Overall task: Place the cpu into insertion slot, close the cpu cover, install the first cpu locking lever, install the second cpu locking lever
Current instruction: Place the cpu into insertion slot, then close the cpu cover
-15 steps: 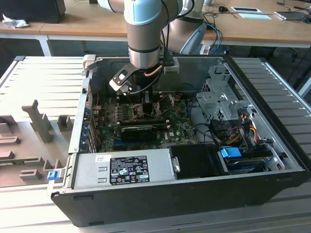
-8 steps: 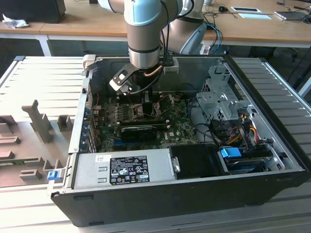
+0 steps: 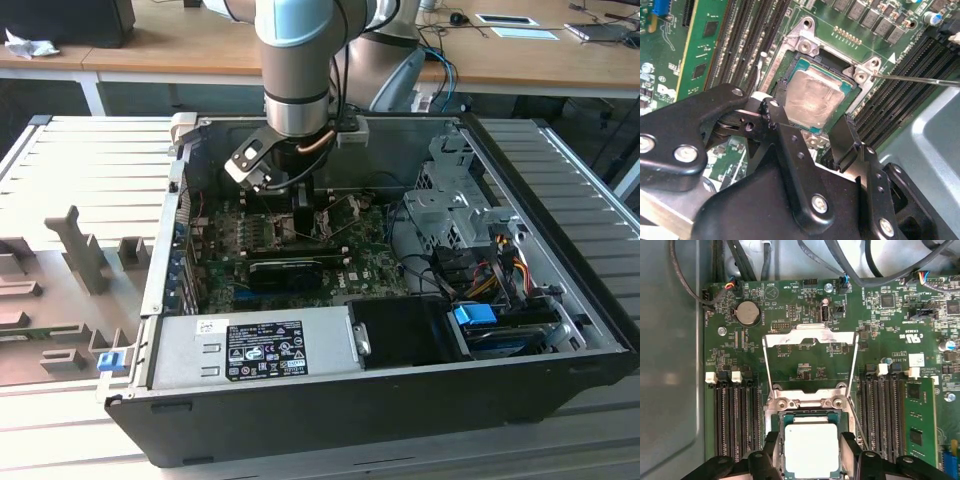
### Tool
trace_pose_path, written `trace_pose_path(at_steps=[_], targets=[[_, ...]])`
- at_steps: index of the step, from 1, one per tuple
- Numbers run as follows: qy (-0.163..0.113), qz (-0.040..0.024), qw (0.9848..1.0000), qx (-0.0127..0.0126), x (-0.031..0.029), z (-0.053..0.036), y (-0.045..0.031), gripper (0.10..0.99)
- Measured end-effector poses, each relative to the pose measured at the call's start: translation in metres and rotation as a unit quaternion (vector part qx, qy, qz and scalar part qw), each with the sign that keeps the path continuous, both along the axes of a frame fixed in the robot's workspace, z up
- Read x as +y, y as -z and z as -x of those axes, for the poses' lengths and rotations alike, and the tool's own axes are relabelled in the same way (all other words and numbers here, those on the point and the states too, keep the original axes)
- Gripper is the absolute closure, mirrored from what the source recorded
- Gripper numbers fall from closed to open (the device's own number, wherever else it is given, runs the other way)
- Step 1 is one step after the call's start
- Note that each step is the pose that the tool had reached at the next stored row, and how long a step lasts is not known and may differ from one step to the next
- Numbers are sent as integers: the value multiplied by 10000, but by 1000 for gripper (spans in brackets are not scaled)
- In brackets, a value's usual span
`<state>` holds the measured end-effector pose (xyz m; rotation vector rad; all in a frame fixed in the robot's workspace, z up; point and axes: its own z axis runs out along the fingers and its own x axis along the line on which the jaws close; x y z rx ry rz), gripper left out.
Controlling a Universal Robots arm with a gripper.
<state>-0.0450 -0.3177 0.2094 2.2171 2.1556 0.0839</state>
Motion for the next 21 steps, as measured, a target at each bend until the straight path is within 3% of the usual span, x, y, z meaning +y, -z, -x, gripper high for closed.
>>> trace_pose_path(at_steps=[2,3,4,11,21], targets=[[0,5,10000,2,0,0,-31,494],[0,5,10000,2,0,0,-41,561],[0,6,10000,3,0,0,-48,561],[0,10,10000,9,0,0,-135,980],[-1,9,10000,8,0,-2,-184,980]])
